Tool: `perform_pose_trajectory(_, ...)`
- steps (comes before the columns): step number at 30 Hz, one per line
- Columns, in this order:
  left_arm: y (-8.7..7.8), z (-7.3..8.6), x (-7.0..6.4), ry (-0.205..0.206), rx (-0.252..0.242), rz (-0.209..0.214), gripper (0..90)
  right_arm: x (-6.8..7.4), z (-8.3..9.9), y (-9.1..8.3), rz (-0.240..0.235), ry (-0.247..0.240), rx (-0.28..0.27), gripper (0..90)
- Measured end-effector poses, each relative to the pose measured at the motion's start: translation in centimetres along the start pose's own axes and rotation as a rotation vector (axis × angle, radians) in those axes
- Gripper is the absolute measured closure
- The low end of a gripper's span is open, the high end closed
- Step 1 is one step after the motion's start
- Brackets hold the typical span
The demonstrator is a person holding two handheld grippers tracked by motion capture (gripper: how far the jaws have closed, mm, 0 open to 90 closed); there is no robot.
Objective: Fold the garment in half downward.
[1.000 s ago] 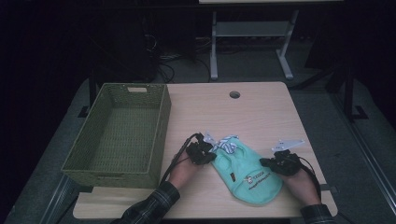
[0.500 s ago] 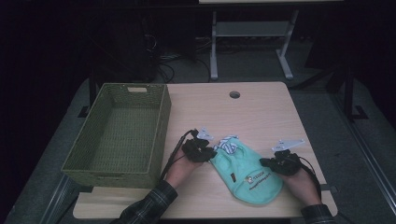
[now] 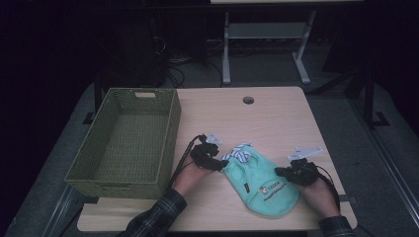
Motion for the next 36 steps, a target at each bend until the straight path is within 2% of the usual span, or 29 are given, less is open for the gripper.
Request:
perform_pose_trajectory(8,0.9,0.4,0.2,0.024,0.032,-0.006,42.3,0.1,0.0,0.0,0.002,0.004,0.000,89.3)
perform_pose_trajectory(11,1.0,0.4,0.1,0.042,0.035,-0.010,44.5,0.0,0.0,0.0,0.003,-0.010,-0.003,89.3)
perform_pose_trajectory(14,1.0,0.5,-0.2,0.064,0.037,-0.019,48.9,0.0,0.1,0.0,0.000,0.006,-0.005,89.3)
perform_pose_trajectory(19,1.0,0.5,-0.6,0.082,0.042,-0.013,62.7,0.0,0.1,0.0,0.003,0.000,-0.006,89.3)
perform_pose_trajectory(25,1.0,0.5,-0.7,0.082,0.049,0.009,78.6,0.1,0.1,0.0,0.004,0.005,-0.010,89.3)
perform_pose_trajectory(30,1.0,0.4,-1.0,0.098,0.063,0.000,81.8,0.0,0.2,0.0,0.001,0.014,-0.013,89.3)
perform_pose_trajectory(36,1.0,0.4,-1.0,0.089,0.061,0.004,81.8,0.2,-0.5,-0.1,-0.002,0.012,-0.006,89.6)
Point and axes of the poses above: each handheld gripper's, and its own axes: y roughly forward along the jaws, z roughly out of its underside, x roughly to its left, the point moved 2 cm from there along y, roughly forward along the jaws, and after that the axes turned 15 degrees about -y, right-handed, at the moved point
